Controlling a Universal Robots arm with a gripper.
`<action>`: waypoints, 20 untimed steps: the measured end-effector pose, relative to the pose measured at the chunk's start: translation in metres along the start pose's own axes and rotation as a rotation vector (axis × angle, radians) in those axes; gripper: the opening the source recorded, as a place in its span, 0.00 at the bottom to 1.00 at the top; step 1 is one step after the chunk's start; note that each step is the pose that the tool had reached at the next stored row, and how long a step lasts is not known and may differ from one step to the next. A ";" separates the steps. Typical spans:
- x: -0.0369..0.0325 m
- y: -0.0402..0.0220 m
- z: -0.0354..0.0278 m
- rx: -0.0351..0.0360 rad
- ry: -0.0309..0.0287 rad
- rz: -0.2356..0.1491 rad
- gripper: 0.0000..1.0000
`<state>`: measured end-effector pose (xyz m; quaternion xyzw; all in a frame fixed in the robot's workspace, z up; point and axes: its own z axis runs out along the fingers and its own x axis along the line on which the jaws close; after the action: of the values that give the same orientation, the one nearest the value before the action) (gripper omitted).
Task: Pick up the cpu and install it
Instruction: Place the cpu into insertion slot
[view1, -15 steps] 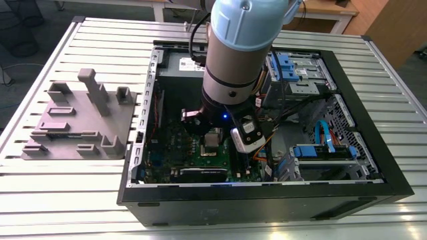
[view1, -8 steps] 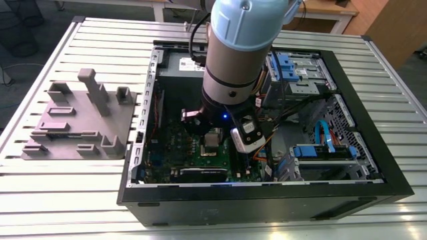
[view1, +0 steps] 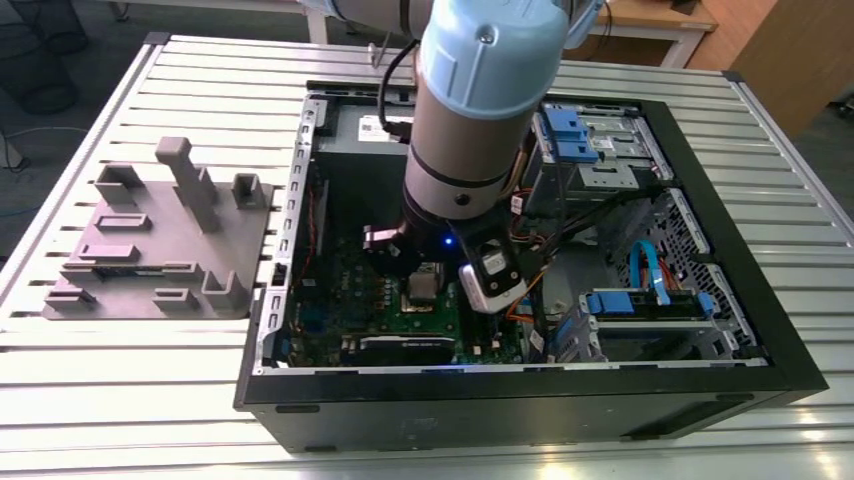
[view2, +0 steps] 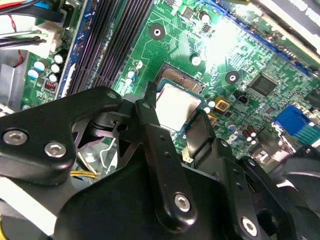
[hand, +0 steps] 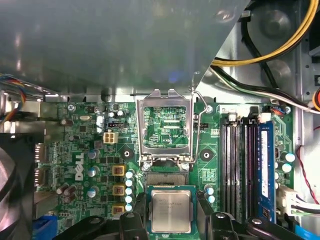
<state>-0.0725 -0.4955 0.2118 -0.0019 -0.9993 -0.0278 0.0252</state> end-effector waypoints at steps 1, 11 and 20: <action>-0.0001 -0.0001 0.0011 0.0018 0.0000 0.000 0.47; 0.0005 -0.0005 0.0092 0.0170 -0.0001 0.001 0.47; 0.0015 -0.0009 0.0160 0.0167 -0.0001 0.001 0.47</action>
<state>-0.0749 -0.4955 0.1959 -0.0024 -0.9995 -0.0195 0.0252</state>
